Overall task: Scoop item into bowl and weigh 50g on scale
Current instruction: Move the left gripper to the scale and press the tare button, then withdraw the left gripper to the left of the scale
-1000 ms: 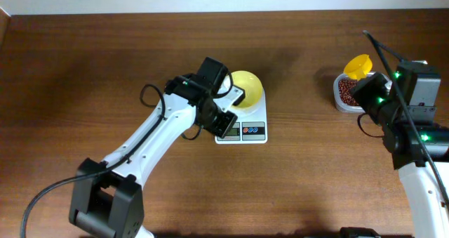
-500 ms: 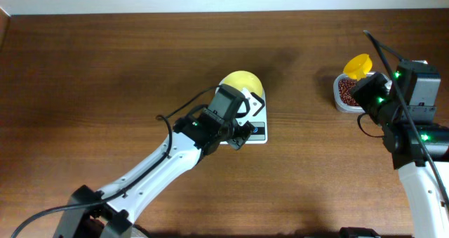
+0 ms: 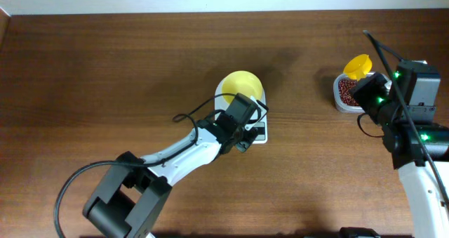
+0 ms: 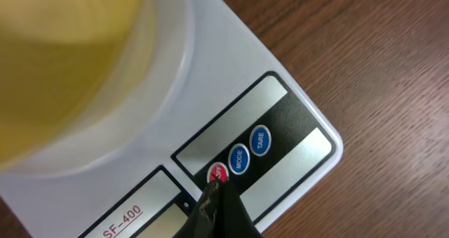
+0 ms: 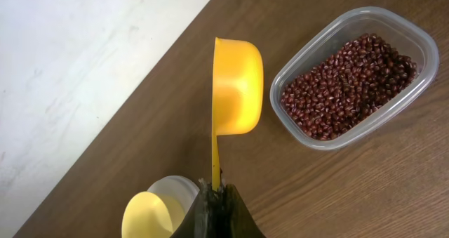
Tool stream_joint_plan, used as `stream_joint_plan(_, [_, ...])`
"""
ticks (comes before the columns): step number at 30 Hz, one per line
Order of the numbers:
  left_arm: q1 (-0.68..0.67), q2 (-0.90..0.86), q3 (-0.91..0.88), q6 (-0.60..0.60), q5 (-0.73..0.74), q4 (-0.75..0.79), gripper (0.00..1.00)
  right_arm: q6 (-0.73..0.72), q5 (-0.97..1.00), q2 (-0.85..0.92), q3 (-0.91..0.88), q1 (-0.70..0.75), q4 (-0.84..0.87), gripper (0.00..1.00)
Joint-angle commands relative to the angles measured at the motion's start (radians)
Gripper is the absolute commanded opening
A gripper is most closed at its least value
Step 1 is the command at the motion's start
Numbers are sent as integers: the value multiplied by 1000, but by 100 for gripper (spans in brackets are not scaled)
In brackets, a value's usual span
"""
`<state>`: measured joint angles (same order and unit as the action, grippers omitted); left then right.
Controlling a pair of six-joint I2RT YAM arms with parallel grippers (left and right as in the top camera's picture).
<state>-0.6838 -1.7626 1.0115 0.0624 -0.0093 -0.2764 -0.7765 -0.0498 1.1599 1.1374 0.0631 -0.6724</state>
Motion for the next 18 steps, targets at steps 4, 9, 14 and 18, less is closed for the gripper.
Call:
stream_joint_plan(4, [-4, -71, -7, -6, -17, 37, 0, 13, 5, -1, 13, 4, 3, 4])
stream_joint_plan(9, [-3, -72, -7, -6, -17, 45, 0, 13, 6, -1, 13, 4, 3, 4])
stream_joint_plan(14, [-3, -72, -8, -6, -17, 55, 0, 13, 5, -1, 13, 4, 3, 4])
stream_joint_plan(18, [-3, -78, -10, -6, -17, 48, 0, 13, 6, -1, 13, 4, -2, 4])
